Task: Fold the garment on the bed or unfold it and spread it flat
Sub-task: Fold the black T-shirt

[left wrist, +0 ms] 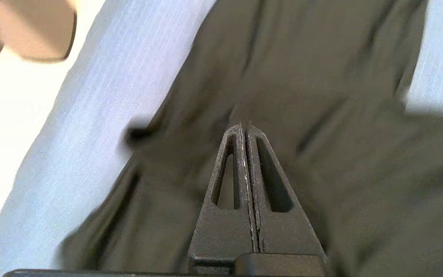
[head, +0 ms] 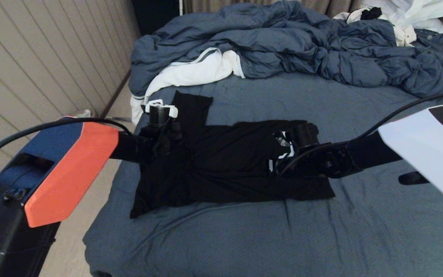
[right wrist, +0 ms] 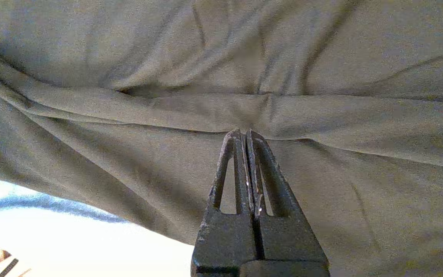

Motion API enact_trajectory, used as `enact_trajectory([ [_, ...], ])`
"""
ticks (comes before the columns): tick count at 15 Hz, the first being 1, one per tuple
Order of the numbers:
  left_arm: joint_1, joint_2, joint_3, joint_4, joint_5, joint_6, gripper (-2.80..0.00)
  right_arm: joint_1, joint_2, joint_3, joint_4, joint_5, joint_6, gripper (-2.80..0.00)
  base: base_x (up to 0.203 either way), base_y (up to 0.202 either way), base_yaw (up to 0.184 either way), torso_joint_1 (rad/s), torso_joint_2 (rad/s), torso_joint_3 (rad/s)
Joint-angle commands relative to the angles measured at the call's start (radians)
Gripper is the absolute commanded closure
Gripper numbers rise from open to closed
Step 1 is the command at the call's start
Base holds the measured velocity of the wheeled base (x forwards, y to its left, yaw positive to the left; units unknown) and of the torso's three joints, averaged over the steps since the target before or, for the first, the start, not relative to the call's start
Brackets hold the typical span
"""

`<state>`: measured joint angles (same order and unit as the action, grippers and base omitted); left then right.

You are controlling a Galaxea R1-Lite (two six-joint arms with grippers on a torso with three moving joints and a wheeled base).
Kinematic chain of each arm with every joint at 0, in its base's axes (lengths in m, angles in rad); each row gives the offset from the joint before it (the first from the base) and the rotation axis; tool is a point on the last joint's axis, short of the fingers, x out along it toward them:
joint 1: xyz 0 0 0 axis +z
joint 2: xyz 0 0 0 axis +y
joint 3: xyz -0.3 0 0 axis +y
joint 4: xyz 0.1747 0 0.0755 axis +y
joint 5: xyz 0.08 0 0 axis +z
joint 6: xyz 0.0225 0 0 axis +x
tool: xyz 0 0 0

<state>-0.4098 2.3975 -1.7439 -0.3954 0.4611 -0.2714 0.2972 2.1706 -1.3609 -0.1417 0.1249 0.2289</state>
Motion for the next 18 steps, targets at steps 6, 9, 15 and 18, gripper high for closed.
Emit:
enact_trajectory([
  [6, 0.002, -0.182, 0.463, -0.211, -0.053, -0.007, 0.00, 0.019, -0.021, 0.013, -0.001, 0.004, 0.003, 0.00, 0.000, 0.000, 0.000, 0.000, 0.00, 0.000],
  [9, 0.005, -0.082, 0.464, -0.282, -0.051, -0.006, 0.00, 0.026, -0.040, 0.020, -0.001, 0.004, 0.003, 0.00, 0.000, 0.000, 0.000, 0.000, 0.00, 0.000],
  [15, 0.049, 0.118, 0.133, -0.276, 0.012, 0.030, 0.00, 0.045, -0.052, 0.035, -0.001, 0.004, 0.004, 0.00, 0.000, 0.000, 0.000, 0.000, 0.00, 0.000],
  [18, 0.066, 0.228, -0.071, -0.262, 0.060, 0.072, 0.00, 0.051, -0.051, 0.040, -0.001, 0.004, 0.003, 0.00, 0.000, 0.000, 0.000, 0.000, 0.00, 0.000],
])
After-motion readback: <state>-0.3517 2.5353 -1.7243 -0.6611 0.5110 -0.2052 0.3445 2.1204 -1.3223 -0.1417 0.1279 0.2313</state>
